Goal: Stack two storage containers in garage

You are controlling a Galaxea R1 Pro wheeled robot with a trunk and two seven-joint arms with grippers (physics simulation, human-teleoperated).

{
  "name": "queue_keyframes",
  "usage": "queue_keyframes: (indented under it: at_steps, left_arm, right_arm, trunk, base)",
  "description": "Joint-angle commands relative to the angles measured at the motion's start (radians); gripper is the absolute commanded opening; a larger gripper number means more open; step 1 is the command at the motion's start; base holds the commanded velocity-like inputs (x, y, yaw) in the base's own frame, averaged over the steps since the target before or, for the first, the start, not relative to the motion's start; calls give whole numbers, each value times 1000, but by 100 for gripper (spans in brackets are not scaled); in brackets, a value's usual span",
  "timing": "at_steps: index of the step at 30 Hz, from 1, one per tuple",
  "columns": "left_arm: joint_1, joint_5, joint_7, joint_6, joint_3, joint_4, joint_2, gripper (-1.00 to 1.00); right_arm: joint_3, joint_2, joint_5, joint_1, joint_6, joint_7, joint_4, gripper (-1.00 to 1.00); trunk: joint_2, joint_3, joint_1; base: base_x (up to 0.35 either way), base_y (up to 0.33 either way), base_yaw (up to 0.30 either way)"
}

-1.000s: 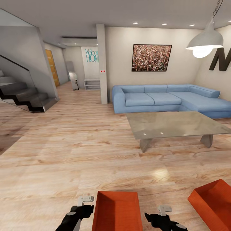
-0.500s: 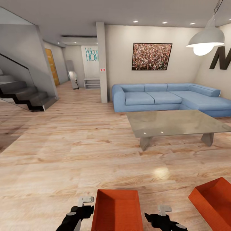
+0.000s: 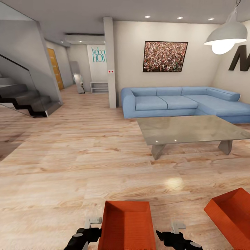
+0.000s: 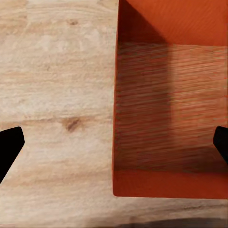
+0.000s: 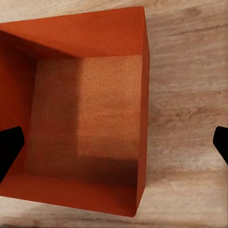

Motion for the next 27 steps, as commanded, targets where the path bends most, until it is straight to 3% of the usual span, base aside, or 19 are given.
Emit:
queue_keyframes:
  at_steps: [1,5,11,24,27]
  left_arm:
    - [0,4,7,5,-5,-1,1,100]
    - [0,4,6,4,-4,-1,1,100]
    - [0,5,5,3,-5,0,2,100]
    - [0,6,1,1,-5,0,1,100]
    - [0,6,1,0,-4,0,1,100]
  right_arm:
    - [-5,0,-7,-1,0,7,1,100]
    - [-4,1,2,-1,0,8,1,100]
    - [-5,15,52,-1,0,7,1,100]
    - [-7,16,59,-1,-1,6,1,100]
    - [-7,16,58,-1,-1,6,1,100]
  trunk:
    - [-8,-6,4]
    - [-36,-25,19]
    - [-78,-53,42]
    - [-169,-114,92]
    - [-169,-119,92]
  base:
    - [0,0,0]
    - [0,0,0]
    - [0,0,0]
    - [0,0,0]
    - [0,0,0]
